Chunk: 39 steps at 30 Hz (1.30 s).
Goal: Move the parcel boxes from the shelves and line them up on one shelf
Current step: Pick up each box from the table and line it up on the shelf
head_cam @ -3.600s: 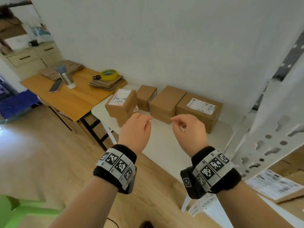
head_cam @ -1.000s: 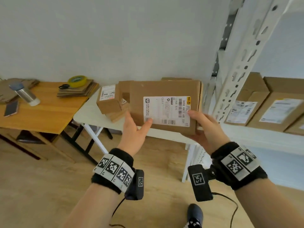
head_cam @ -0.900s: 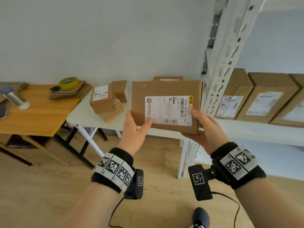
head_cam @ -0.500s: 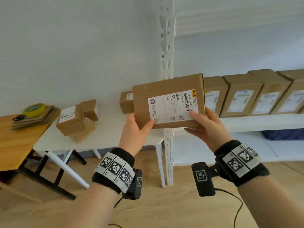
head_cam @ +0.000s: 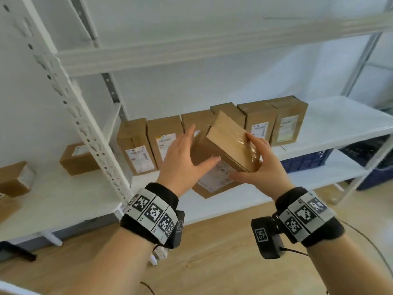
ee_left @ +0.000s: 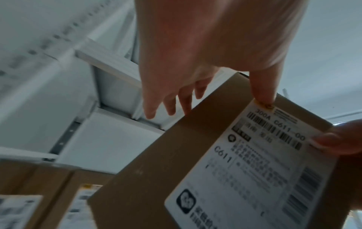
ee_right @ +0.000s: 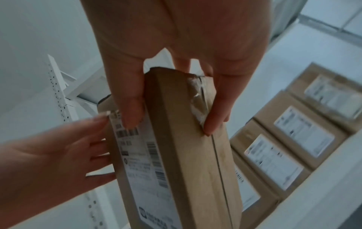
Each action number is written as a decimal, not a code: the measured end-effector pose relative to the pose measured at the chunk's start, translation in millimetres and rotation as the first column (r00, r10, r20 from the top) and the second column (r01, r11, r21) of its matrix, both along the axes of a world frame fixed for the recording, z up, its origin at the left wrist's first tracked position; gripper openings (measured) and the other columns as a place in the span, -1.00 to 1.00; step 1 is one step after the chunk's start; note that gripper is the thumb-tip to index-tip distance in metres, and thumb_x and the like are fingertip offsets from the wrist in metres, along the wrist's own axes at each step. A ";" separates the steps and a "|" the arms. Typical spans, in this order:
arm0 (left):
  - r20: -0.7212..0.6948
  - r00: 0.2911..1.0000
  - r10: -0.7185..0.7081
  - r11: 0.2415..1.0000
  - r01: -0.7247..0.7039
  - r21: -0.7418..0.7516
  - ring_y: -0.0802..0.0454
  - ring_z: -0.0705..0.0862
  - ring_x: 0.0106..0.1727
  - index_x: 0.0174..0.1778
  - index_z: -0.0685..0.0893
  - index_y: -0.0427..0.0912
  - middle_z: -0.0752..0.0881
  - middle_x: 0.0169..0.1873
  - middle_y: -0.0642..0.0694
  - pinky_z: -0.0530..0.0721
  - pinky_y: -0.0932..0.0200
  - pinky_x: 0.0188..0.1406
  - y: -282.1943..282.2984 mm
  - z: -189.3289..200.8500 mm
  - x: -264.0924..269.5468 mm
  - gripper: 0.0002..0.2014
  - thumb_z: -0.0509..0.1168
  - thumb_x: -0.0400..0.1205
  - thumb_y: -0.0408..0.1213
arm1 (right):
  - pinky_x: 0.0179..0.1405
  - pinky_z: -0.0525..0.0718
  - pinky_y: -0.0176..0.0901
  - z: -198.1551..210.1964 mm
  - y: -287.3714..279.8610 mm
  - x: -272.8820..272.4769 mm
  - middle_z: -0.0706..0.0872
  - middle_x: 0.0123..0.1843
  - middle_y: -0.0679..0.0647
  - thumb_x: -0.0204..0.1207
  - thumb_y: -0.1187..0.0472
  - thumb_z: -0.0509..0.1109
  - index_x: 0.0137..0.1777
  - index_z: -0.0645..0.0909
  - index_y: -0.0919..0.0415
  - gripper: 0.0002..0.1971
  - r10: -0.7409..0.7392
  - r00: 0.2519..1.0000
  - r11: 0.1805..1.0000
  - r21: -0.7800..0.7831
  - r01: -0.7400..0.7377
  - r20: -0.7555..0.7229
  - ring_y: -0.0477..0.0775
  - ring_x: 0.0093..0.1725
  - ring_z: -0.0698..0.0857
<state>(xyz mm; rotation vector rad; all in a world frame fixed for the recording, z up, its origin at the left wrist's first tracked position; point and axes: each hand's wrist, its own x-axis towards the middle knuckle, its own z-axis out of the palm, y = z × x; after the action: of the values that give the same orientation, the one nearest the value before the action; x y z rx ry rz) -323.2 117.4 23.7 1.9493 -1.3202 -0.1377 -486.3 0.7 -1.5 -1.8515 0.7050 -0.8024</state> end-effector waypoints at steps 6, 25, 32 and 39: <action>-0.090 0.974 -0.207 0.978 0.202 -0.057 0.23 0.50 0.30 0.47 0.33 0.17 0.55 0.27 0.18 0.54 0.12 0.30 -80.0 -8.7 -70.0 -0.37 0.29 0.49 0.23 | 0.33 0.36 -0.26 1.8 -59.0 -73.7 0.03 0.64 -0.04 0.26 0.25 0.62 0.58 0.18 -0.07 -0.06 -0.242 0.966 0.969 -0.070 0.236 -0.090 -0.02 0.54 0.20; -0.145 0.877 -0.458 0.868 0.476 0.140 0.05 0.54 -0.31 -0.35 0.49 -0.05 0.54 -0.37 -0.03 0.42 0.17 -0.35 -343.4 -32.9 -112.3 -0.63 0.06 0.71 0.05 | 0.27 0.61 0.02 -2.3 -269.9 -121.7 0.51 0.30 -0.08 0.43 -0.01 0.46 0.44 0.36 -0.09 -0.42 -0.645 0.764 0.764 -0.019 0.645 0.011 -0.06 0.23 0.55; -0.165 0.864 -0.476 0.842 0.502 0.197 -0.02 0.69 -0.06 0.01 0.66 -0.20 0.72 -0.12 -0.12 0.67 -0.14 0.03 -426.6 -48.1 -115.8 -0.55 0.05 0.69 0.11 | 0.22 0.54 -0.18 -12.2 -342.3 -126.3 0.45 0.30 -0.10 0.44 0.08 0.49 0.58 0.17 0.06 -0.23 -0.707 0.707 0.705 0.065 0.706 -0.019 -0.11 0.21 0.50; -0.178 0.897 -0.405 0.865 0.439 0.243 -0.02 0.65 -0.14 -0.05 0.63 -0.18 0.69 -0.21 -0.09 0.63 0.03 -0.10 -496.0 -56.6 -137.2 -0.64 0.07 0.71 0.01 | 0.24 0.57 -0.11 -31.8 -429.3 -142.9 0.53 0.29 -0.02 0.44 0.09 0.49 0.53 0.27 0.10 -0.30 -0.657 0.752 0.748 0.086 0.658 -0.047 -0.04 0.22 0.54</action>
<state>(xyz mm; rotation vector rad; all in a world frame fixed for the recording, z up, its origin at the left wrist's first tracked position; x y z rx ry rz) -460.4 -378.6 -32.8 1.8044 -1.7027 -0.6817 -629.2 -428.6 -33.2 -1.5071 1.4289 -1.1749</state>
